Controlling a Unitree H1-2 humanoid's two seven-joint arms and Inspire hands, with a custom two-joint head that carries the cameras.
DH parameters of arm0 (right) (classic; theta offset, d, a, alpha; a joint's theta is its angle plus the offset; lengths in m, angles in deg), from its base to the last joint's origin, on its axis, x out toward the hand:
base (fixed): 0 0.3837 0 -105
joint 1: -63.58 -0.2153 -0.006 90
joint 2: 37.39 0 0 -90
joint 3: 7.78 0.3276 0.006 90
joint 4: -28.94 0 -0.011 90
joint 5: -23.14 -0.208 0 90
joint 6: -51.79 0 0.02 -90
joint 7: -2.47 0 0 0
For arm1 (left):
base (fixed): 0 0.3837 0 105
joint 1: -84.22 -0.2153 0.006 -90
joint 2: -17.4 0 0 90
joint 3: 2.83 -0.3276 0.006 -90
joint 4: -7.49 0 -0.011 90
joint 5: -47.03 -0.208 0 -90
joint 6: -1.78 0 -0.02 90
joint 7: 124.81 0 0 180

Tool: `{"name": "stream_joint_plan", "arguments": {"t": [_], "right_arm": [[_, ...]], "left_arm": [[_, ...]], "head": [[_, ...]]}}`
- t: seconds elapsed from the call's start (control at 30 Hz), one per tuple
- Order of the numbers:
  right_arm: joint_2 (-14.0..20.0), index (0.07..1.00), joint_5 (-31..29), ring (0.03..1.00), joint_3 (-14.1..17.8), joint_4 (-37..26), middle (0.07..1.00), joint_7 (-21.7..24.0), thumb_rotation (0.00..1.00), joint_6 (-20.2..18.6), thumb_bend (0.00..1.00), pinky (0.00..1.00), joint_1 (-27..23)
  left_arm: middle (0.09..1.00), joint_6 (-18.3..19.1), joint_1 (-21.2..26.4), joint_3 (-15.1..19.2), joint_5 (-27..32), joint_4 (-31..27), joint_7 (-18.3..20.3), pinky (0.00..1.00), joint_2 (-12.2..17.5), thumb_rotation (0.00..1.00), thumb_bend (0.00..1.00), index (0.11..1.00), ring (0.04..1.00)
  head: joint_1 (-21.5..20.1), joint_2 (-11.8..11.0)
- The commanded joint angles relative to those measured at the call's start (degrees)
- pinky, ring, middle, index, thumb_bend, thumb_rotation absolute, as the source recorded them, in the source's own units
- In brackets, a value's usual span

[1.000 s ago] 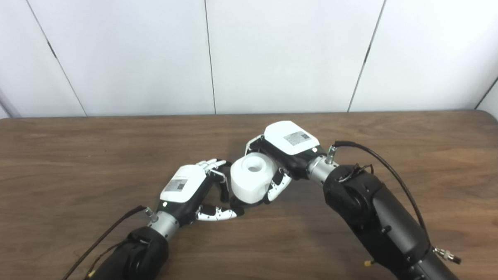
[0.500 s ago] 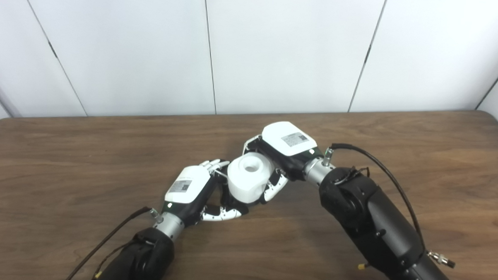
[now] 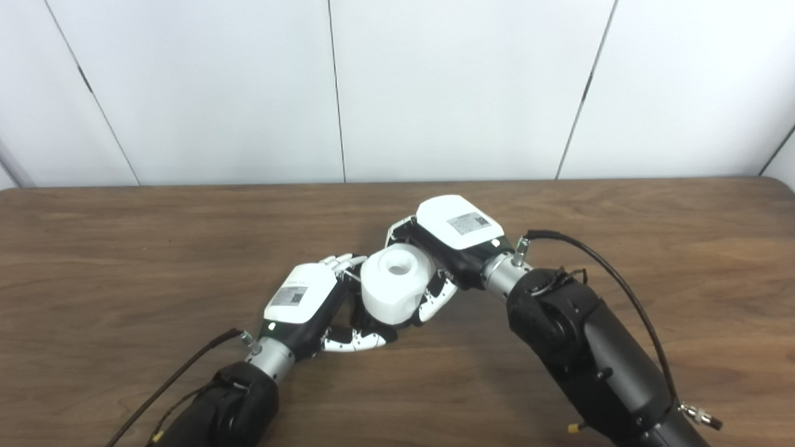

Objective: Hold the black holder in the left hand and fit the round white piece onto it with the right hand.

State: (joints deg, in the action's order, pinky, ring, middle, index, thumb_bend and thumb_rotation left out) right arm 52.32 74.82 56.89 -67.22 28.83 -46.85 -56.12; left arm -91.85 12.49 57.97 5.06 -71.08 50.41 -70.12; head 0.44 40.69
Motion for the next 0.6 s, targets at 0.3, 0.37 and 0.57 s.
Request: {"name": "stream_joint_plan", "arguments": {"t": [0.3, 0.37, 0.57], "right_arm": [[1.1, 1.000, -0.9, 0.741, 1.0, -2.1, 0.908, 4.6, 0.31, -1.7, 1.00, 0.55, -2.8], [1.3, 1.000, -1.2, 0.750, 1.3, -2.2, 0.927, 4.6, 0.32, -1.6, 1.00, 0.56, -2.9], [1.9, 1.000, -2.9, 0.760, 2.5, -2.4, 0.927, 3.9, 0.31, -0.9, 1.00, 0.57, -3.0]], "left_arm": [[0.874, 0.1, -2.3, -2.2, -1.1, 3.8, 4.7, 0.88, 0.0, 0.06, 0.52, 0.493, 0.906], [0.875, 0.1, -2.3, -2.3, -1.3, 3.8, 4.7, 0.88, 0.1, 0.06, 0.52, 0.493, 0.907], [0.873, 0.0, -2.4, -2.2, -1.3, 3.6, 4.8, 0.89, 0.5, 0.06, 0.52, 0.493, 0.907]], "head": [[0.0, -0.1], [0.0, 0.0], [-0.1, 0.1]]}}
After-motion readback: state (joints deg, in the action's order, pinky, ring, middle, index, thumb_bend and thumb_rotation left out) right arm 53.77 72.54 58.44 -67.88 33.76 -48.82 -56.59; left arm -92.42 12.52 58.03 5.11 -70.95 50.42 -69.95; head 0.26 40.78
